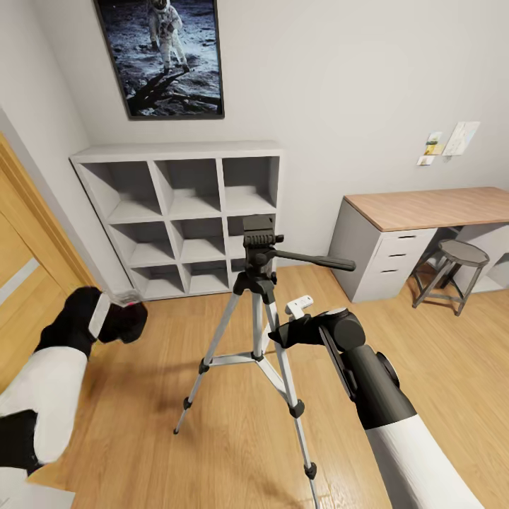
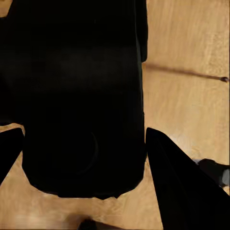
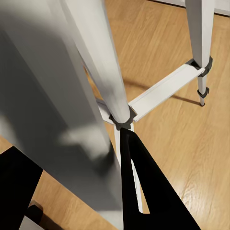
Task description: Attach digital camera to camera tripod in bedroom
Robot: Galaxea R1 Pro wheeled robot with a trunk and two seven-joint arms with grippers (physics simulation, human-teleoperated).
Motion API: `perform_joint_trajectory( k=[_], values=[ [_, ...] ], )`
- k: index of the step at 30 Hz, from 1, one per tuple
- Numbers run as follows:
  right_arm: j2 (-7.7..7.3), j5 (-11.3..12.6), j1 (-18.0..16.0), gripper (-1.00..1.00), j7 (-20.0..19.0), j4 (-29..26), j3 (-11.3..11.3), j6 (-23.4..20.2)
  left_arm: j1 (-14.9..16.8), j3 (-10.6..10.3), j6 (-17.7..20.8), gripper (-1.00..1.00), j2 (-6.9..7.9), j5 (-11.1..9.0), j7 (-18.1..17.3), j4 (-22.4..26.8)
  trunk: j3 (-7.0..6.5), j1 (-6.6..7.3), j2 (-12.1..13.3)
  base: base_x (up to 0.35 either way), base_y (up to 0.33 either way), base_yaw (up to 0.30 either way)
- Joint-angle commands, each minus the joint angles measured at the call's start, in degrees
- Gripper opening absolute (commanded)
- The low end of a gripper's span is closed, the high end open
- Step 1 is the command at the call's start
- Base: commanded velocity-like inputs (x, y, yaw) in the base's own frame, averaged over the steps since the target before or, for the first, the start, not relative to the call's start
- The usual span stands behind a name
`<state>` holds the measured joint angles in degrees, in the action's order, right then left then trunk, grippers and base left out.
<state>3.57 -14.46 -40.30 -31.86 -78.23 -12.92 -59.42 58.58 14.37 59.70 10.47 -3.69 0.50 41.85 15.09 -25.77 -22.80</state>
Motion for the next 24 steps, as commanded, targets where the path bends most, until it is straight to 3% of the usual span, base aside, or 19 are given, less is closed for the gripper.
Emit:
perform_joint_trajectory(
  k=[1,2,4,5,13,15,17,18,19,21,24],
  values=[
    [0.03,-1.12,-0.04,-1.0,-0.49,-0.03,0.01,-0.06,1.95,0.11,0.3,-1.0,-0.04,1.03,-0.06,0.24,0.14,-0.02,-0.12,0.0,0.0,0.0],
    [0.03,-1.11,-0.04,-1.0,-0.49,-0.05,0.01,-0.06,5.05,0.12,0.3,-1.0,-0.16,1.04,-0.06,-0.91,0.14,-0.02,-0.12,0.0,0.0,0.0],
    [0.03,-1.11,-0.04,-1.0,-0.47,-0.06,0.0,-0.07,7.95,0.12,0.3,-1.0,-0.38,1.03,-0.06,-1.67,0.14,-0.02,-0.12,0.0,0.0,0.0],
    [0.03,-1.12,-0.04,-1.0,-0.42,-0.08,0.03,-0.07,14.48,0.13,0.3,-1.0,-1.42,0.98,-0.06,-3.21,0.14,-0.02,-0.12,0.0,0.0,0.0],
    [0.03,-1.18,-0.04,-1.0,-0.4,-0.08,0.08,-0.09,26.34,0.18,0.3,-1.0,-3.78,0.83,-0.11,-8.93,0.14,-0.02,-0.12,0.0,0.0,0.0],
    [0.03,-1.19,-0.04,-1.0,-0.4,-0.21,0.09,-0.13,33.44,0.21,0.3,-1.0,-6.11,0.63,-0.14,-13.02,0.14,-0.02,-0.12,0.0,0.0,0.0],
    [0.03,-1.19,-0.04,-1.0,-0.4,-0.4,0.09,-0.15,36.08,0.24,0.3,-1.0,-7.12,0.59,-0.16,-14.47,0.14,-0.02,-0.12,0.0,0.0,0.0],
    [0.03,-1.19,-0.04,-1.0,-0.4,-0.57,0.09,-0.15,38.45,0.28,0.3,-1.0,-8.11,0.52,-0.19,-15.86,0.14,-0.02,-0.12,0.0,0.0,0.0],
    [0.01,-1.19,-0.04,-1.0,-0.4,-0.74,0.09,-0.16,41.66,0.4,0.3,-1.0,-10.05,-0.12,-0.36,-17.67,0.14,-0.02,-0.12,0.0,0.0,0.0],
    [-0.01,-1.19,-0.04,-1.0,-0.4,-0.76,0.09,-0.16,42.5,0.46,0.3,-1.0,-10.98,-1.21,-0.79,-18.14,0.14,-0.02,-0.12,0.0,0.0,0.0],
    [-0.04,-1.19,-0.04,-1.0,-0.4,-0.79,0.05,-0.18,43.38,0.61,0.3,-1.0,-12.28,-4.83,-3.13,-18.74,0.14,-0.02,-0.12,0.0,0.0,0.0]
  ],
)
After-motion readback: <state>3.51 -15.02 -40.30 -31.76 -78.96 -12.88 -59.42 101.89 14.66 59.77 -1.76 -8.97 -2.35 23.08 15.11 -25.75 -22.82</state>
